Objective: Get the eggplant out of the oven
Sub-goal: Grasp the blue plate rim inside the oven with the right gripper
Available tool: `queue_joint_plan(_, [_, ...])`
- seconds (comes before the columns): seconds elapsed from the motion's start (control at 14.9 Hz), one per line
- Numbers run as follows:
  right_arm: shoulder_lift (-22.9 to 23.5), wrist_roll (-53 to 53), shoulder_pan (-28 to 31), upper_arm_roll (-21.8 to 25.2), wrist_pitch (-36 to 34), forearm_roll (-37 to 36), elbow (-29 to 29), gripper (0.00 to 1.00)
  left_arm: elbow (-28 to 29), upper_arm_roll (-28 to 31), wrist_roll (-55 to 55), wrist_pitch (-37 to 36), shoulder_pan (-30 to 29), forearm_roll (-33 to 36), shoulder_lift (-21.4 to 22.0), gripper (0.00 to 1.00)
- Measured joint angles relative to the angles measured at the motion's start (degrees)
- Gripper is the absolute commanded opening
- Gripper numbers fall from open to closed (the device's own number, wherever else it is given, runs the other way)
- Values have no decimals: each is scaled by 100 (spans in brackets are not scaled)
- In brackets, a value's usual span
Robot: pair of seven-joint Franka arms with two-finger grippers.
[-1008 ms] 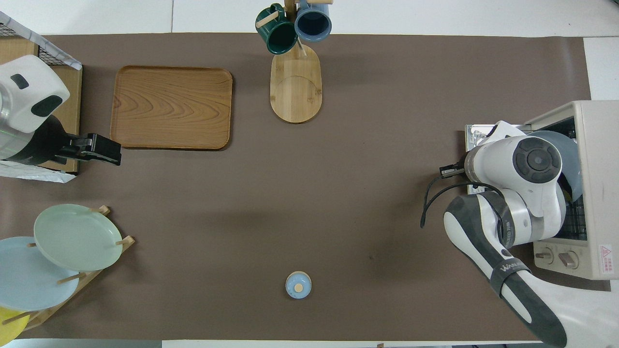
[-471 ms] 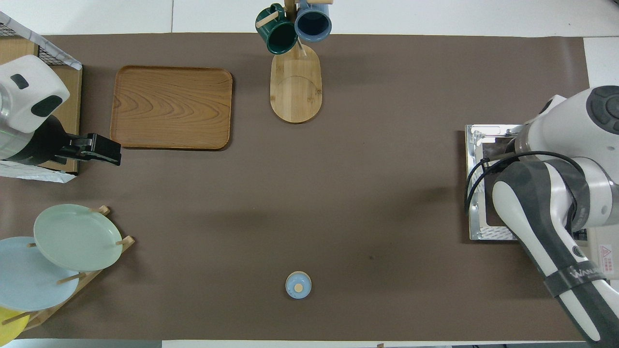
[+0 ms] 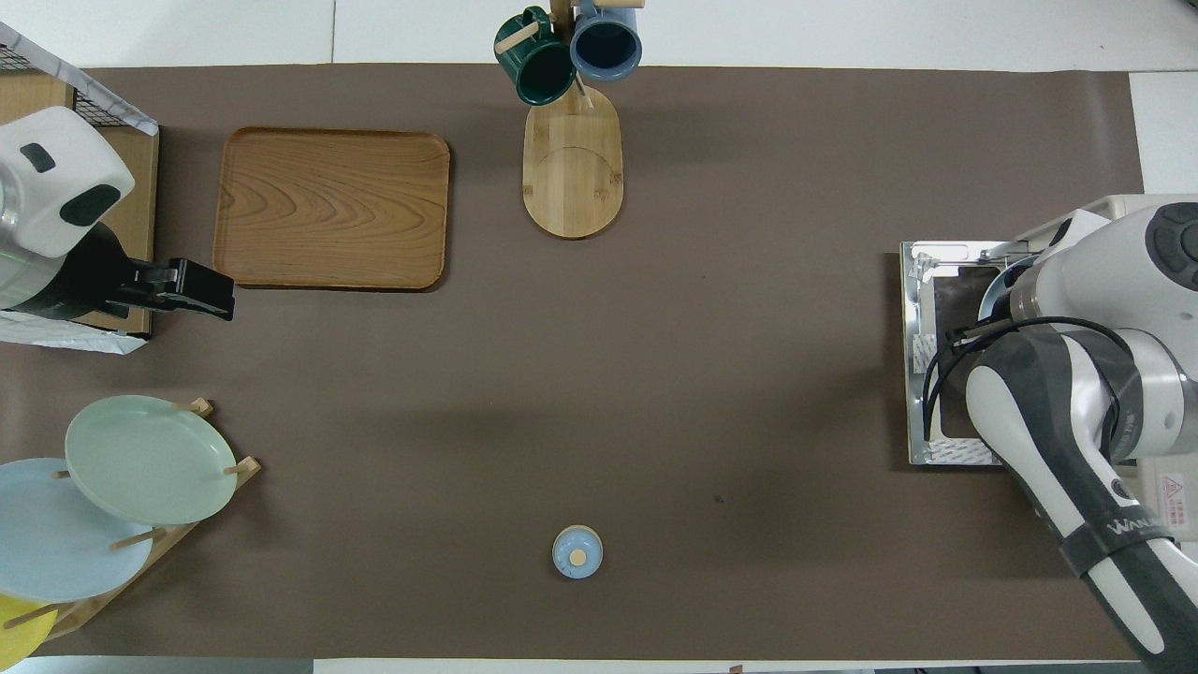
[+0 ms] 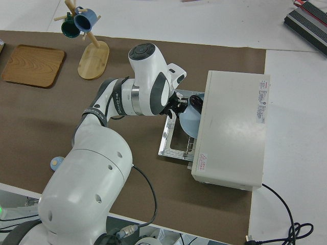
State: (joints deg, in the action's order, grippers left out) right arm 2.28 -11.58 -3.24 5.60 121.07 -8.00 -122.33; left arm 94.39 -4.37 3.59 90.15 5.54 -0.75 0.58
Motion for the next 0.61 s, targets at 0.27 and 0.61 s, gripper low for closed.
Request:
queue_joint_plan(0.27, [-53,-283,77,1,121,-13,-108,28,0,0,0,0,0,0,0,100])
queue_joint_plan(0.61, [-69,-541,197,2,510,-14,-264,27,0,0,0,0,0,0,0,100])
